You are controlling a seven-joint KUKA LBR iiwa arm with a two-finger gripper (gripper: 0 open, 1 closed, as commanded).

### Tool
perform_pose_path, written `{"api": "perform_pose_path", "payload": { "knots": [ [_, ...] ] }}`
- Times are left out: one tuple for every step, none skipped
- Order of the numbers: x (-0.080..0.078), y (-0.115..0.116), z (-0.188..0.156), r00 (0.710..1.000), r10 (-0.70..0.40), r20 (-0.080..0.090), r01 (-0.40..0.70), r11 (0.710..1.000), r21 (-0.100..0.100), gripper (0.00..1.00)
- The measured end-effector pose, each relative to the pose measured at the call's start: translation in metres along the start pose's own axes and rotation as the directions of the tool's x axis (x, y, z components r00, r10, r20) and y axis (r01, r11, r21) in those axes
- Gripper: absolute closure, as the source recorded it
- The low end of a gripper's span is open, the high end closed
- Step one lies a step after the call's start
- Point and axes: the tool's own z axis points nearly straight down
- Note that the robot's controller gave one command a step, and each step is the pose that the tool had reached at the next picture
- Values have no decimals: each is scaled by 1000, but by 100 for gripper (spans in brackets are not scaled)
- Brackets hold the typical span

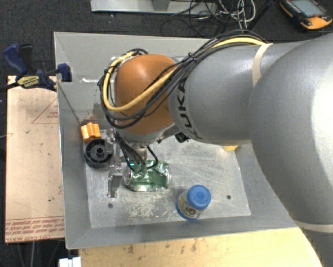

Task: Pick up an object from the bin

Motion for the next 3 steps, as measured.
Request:
{"api": "perform_pose_path", "payload": {
  "knots": [
    [-2,-1,-4,1000,3,7,-3,1000,-1,0],
    [-60,-37,84,979,205,11,-205,979,-6,100],
    [-60,-37,84,979,205,11,-205,979,-6,100]
  ]
}}
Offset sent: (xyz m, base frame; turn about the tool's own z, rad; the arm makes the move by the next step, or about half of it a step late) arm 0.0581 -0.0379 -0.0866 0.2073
